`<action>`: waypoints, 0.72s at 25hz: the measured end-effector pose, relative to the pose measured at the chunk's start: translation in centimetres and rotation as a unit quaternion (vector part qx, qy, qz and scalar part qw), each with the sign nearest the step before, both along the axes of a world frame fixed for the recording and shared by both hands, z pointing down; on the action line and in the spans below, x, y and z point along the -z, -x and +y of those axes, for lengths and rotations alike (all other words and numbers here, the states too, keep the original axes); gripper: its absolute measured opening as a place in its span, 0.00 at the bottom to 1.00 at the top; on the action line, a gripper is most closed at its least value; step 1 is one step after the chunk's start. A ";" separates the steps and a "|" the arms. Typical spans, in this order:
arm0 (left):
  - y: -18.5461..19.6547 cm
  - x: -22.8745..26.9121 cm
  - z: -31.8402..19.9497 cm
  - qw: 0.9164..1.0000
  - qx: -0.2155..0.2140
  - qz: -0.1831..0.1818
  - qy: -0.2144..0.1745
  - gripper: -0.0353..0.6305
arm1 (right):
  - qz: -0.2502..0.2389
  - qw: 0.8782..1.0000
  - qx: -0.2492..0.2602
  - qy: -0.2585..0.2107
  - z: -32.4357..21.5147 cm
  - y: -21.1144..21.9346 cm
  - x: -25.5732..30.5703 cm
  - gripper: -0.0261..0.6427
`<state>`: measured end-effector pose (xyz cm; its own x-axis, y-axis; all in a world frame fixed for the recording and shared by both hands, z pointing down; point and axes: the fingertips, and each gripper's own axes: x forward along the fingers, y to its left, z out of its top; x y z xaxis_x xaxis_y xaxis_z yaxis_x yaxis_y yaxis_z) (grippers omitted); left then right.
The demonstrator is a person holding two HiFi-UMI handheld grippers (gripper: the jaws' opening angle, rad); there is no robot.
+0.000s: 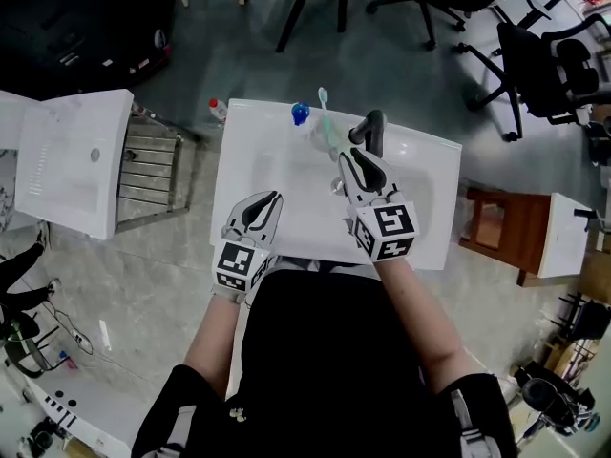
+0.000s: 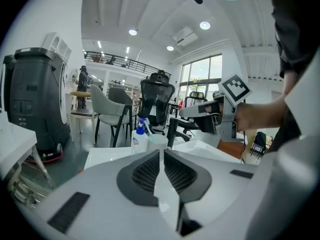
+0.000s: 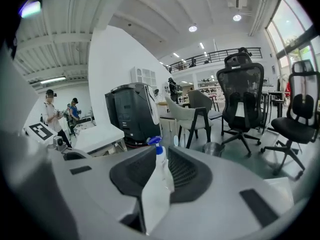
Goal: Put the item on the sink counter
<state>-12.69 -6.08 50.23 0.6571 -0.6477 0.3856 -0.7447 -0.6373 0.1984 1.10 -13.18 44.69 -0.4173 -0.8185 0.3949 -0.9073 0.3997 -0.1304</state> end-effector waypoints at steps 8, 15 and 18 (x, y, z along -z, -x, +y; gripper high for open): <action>-3.5 2.9 1.4 1.000 -0.023 -0.001 -0.016 0.12 | -0.024 0.999 0.020 -0.020 4.8 -2.9 3.2 0.15; -7.0 4.3 3.3 0.999 -0.046 0.002 -0.023 0.12 | -0.028 0.998 0.035 -0.042 8.8 -6.1 5.2 0.14; -8.1 4.5 3.8 0.998 -0.050 0.002 -0.024 0.12 | -0.032 0.998 0.041 -0.048 10.1 -7.3 5.4 0.14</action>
